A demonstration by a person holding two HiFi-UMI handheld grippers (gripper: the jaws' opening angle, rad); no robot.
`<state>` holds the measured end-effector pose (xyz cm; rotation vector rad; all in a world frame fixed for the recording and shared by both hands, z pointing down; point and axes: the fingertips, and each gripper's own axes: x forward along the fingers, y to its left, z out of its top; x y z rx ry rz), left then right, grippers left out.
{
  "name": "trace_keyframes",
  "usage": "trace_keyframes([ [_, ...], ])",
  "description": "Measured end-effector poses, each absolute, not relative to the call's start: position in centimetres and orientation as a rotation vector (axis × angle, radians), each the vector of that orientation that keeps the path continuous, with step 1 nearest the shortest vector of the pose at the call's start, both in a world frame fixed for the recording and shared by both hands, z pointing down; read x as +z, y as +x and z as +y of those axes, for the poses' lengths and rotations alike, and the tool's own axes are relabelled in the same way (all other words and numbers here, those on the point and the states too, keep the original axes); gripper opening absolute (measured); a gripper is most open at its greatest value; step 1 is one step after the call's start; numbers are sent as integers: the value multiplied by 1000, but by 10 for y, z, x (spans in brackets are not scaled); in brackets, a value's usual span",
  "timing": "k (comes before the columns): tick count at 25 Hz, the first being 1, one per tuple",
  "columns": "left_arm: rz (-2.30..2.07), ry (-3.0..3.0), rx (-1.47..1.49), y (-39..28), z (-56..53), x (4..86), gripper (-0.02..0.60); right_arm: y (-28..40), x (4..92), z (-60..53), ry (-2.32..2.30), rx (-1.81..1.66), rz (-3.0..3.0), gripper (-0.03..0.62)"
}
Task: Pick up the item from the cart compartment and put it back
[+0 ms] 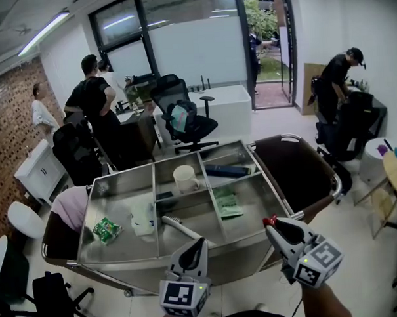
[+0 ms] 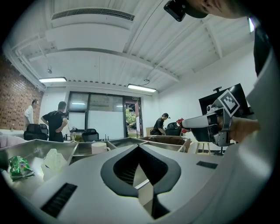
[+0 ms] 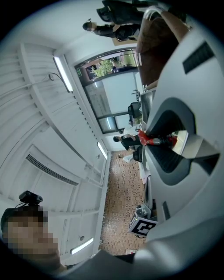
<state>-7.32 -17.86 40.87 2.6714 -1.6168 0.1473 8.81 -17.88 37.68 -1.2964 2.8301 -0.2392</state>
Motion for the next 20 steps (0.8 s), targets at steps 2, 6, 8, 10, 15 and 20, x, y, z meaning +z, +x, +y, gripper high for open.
trace_keyframes([
  [2, -1616, 2676, 148, -72, -177, 408, 0, 88, 377, -178, -1296, -239, 2833, 82],
  [6, -1619, 2679, 137, -72, -176, 405, 0, 87, 376, -177, -1291, -235, 2838, 81],
  [8, -1622, 2683, 134, -72, -176, 403, 0, 87, 375, -177, -1289, -232, 2842, 82],
  [10, -1619, 2683, 141, -71, -175, 400, 0, 87, 374, -176, -1289, -232, 2844, 82],
  [15, -1616, 2686, 142, -71, -174, 399, 0, 85, 373, -177, -1288, -231, 2850, 81],
  [20, -1625, 2688, 138, -74, -175, 399, 0, 83, 371, -177, -1286, -227, 2852, 81],
])
